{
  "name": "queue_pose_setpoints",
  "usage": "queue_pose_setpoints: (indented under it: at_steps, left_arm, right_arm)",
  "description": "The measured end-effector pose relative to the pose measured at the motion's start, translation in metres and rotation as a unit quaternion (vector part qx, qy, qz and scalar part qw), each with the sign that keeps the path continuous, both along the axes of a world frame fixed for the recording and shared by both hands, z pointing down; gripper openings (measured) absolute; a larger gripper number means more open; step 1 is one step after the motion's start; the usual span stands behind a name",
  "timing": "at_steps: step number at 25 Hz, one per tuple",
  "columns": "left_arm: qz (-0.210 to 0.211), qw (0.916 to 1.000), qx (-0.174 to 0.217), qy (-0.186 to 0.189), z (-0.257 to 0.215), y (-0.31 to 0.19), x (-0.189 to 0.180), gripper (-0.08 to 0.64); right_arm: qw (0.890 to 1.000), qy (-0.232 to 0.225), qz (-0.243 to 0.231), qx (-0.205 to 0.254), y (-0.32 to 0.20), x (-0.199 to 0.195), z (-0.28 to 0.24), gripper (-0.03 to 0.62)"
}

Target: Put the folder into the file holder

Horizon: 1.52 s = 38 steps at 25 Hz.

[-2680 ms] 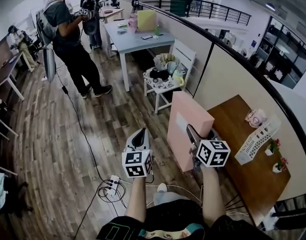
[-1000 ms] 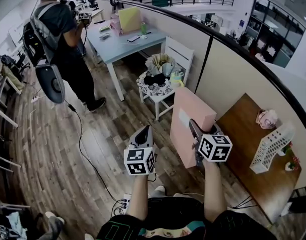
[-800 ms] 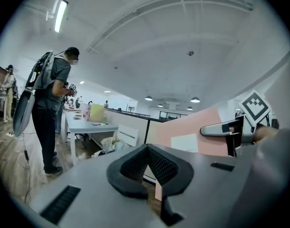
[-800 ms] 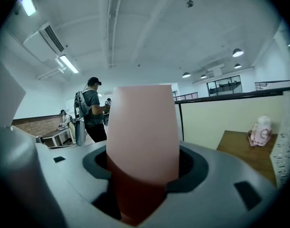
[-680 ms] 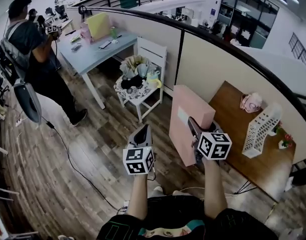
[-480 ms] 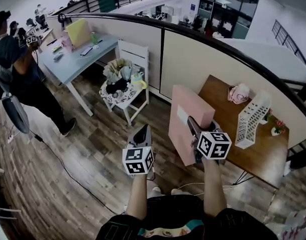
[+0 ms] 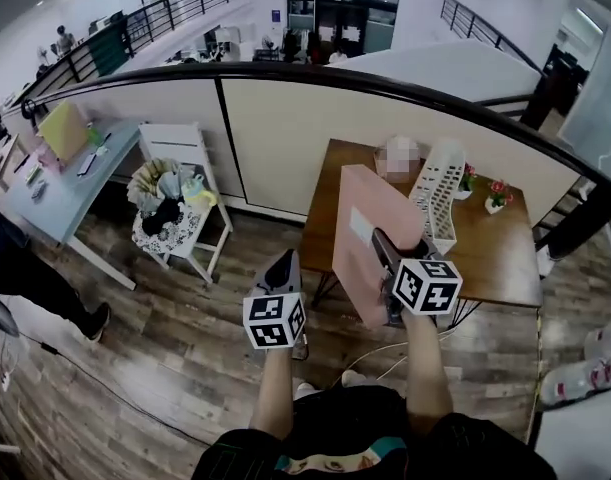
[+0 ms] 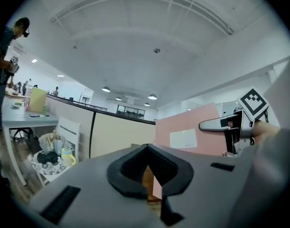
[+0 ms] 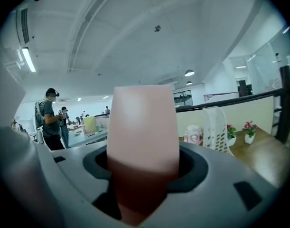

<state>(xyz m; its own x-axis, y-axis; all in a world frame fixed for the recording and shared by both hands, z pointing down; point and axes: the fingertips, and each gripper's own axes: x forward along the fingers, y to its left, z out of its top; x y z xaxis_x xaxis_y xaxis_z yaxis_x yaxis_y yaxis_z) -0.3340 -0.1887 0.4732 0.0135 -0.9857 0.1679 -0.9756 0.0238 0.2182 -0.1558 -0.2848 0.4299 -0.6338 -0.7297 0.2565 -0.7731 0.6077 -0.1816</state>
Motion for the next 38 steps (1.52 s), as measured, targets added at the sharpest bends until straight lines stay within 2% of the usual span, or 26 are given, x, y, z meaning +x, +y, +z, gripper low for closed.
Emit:
queue_pose_setpoints:
  at_steps: [7,12,24,38]
  left_arm:
    - [0.083,0.9965,0.011,-0.001,-0.009,-0.032,0.068,-0.003]
    - [0.12,0.9926,0.017,-0.003,-0.015,-0.047,0.107,-0.003]
    - [0.15,0.9881,0.037,-0.004,-0.034,-0.074,0.163,-0.003]
    - [0.153,0.9868,0.052,-0.01,-0.049,-0.118,0.196,-0.003]
  right_arm:
    - [0.997,-0.003,0.079,0.019,-0.002,0.08,-0.018,0.281]
    - [0.993,-0.007,0.117,0.026,-0.003,0.125,-0.027,0.279]
    - [0.986,-0.025,0.156,0.057,-0.012,0.193,-0.061,0.278]
    - [0.98,-0.036,0.173,0.094,-0.056,0.238,-0.097,0.278]
